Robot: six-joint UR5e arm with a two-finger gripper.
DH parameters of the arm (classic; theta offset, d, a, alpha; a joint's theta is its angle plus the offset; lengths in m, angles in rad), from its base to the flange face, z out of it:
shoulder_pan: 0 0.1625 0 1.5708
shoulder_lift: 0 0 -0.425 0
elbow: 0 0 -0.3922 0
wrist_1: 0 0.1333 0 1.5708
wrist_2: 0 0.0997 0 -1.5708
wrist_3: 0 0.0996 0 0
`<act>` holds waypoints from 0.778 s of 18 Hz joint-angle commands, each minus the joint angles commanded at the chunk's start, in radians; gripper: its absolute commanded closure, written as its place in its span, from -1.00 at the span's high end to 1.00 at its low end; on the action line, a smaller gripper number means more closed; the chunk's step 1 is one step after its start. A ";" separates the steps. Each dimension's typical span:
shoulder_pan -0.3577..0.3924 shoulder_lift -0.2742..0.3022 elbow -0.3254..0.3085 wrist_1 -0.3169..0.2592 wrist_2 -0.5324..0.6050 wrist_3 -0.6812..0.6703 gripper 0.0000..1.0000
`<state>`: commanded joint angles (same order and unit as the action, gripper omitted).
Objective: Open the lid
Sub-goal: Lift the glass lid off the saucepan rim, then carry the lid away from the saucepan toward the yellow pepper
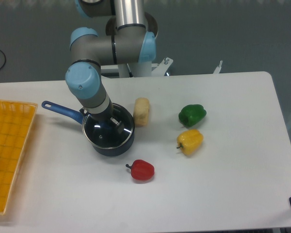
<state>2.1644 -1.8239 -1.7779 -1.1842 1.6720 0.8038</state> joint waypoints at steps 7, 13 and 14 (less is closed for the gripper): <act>0.023 0.003 0.021 -0.006 0.000 0.003 0.23; 0.072 0.008 0.057 -0.006 -0.006 0.046 0.23; 0.081 0.009 0.061 -0.006 -0.008 0.049 0.23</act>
<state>2.2457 -1.8147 -1.7166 -1.1904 1.6644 0.8529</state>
